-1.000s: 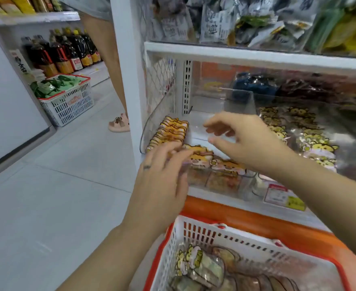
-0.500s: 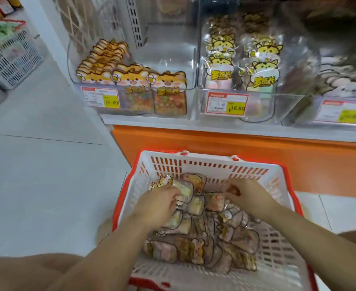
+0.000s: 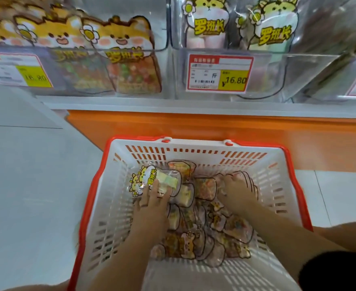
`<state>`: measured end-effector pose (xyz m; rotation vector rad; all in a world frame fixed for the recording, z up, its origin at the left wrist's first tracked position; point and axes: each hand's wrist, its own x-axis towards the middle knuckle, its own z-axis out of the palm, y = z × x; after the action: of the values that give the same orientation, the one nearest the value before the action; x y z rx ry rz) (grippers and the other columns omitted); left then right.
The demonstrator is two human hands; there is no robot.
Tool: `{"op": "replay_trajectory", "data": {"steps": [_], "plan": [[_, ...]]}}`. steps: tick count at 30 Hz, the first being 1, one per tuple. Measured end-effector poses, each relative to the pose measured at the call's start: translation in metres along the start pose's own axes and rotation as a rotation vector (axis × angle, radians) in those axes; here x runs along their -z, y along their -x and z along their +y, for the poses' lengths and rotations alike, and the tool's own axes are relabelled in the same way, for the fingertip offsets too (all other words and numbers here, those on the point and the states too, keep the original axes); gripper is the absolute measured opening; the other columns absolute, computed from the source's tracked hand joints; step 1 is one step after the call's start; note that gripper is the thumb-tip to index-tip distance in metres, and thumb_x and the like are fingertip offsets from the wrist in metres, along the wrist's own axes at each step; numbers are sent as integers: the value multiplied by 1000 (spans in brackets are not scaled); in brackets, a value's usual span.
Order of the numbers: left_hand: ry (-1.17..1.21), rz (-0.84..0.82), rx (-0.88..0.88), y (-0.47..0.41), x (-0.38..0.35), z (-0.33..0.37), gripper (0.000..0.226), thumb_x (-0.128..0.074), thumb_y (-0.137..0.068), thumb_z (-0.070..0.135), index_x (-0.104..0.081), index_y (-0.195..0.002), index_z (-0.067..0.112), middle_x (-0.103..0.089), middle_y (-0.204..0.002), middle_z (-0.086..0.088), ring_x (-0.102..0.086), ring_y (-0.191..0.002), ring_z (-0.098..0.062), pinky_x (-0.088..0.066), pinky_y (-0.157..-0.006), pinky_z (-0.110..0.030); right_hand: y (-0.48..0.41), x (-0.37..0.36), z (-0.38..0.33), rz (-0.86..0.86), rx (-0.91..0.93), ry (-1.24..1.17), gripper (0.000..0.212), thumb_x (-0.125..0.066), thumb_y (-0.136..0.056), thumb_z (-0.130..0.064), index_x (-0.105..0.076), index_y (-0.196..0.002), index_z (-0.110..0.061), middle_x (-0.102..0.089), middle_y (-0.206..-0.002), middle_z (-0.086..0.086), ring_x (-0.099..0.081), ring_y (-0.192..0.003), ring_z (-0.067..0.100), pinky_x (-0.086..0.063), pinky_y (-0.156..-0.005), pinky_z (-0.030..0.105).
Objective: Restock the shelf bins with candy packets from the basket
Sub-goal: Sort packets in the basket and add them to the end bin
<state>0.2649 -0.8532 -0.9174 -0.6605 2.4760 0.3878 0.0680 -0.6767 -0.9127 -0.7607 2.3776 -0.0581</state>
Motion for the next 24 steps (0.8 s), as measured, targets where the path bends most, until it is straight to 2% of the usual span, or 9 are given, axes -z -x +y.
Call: {"op": "replay_trajectory", "data": {"steps": [5,8,10,13,15,18,20,21,24], "plan": [[-37,-9,11,-7,-16,2,100,-58,-90,28,19,-153,41,49,-150,-3,38,-142,-37,-16,-120,-58,-25,-10,-5,-23,-156,-102,79,-63,-88,-44,-26,-151,-15,-39,-151,13,-29,-142,35,-25,-118,44],[-43,10,-10,-5,-19,1,93,-55,-94,39,15,-155,39,48,-151,-5,40,-141,-37,-15,-121,-55,-35,-9,-5,-33,-238,-322,81,-69,-85,-42,-28,-149,-14,-52,-143,12,-42,-135,33,-32,-114,44],[-48,17,-17,-4,-19,1,91,-54,-95,41,14,-156,38,48,-152,-5,41,-141,-37,-15,-121,-54,-36,-11,-7,-53,-260,-394,81,-71,-85,-38,-28,-150,-14,-58,-135,8,-52,-126,30,-40,-103,36],[-50,5,-12,-3,-18,3,91,-54,-96,38,15,-156,37,47,-152,-6,41,-141,-37,-13,-121,-54,-34,-25,-14,-56,-232,-410,62,-67,-88,-30,-44,-144,-15,-63,-114,8,-64,-103,28,-49,-75,31],[-46,6,-11,-4,-17,5,91,-53,-97,36,15,-156,38,47,-152,-6,40,-141,-37,-14,-120,-54,-30,-24,-17,-70,-216,-386,47,-63,-91,-24,-53,-135,-10,-60,-100,6,-64,-99,30,-50,-74,32],[-37,-16,-8,-4,-13,6,90,-55,-96,32,12,-156,38,45,-154,-4,38,-143,-37,-18,-119,-54,-22,-13,-13,-106,-209,-381,46,-66,-88,-25,-57,-129,-5,-61,-105,9,-60,-100,27,-49,-79,32],[-28,-21,-7,-6,-8,6,87,-56,-94,32,4,-157,39,39,-158,-3,31,-146,-36,-24,-118,-53,-13,-3,-9,-92,-158,-358,44,-68,-86,-23,-61,-126,-7,-65,-115,11,-60,-99,25,-50,-77,30],[-7,-11,-6,-7,-5,5,81,-56,-95,33,-3,-157,39,33,-161,-2,26,-149,-35,-27,-118,-53,-7,4,-7,-79,-129,-378,40,-69,-85,-21,-63,-122,-8,-67,-110,10,-60,-93,22,-50,-72,29],[125,45,-24,-6,6,4,54,-51,-98,37,-34,-149,39,-1,-167,1,-13,-152,-29,-36,-114,-49,13,29,-5,-74,-61,-397,8,-69,-86,-17,-63,-91,-15,-60,-80,1,-55,-72,12,-39,-56,22]]}}
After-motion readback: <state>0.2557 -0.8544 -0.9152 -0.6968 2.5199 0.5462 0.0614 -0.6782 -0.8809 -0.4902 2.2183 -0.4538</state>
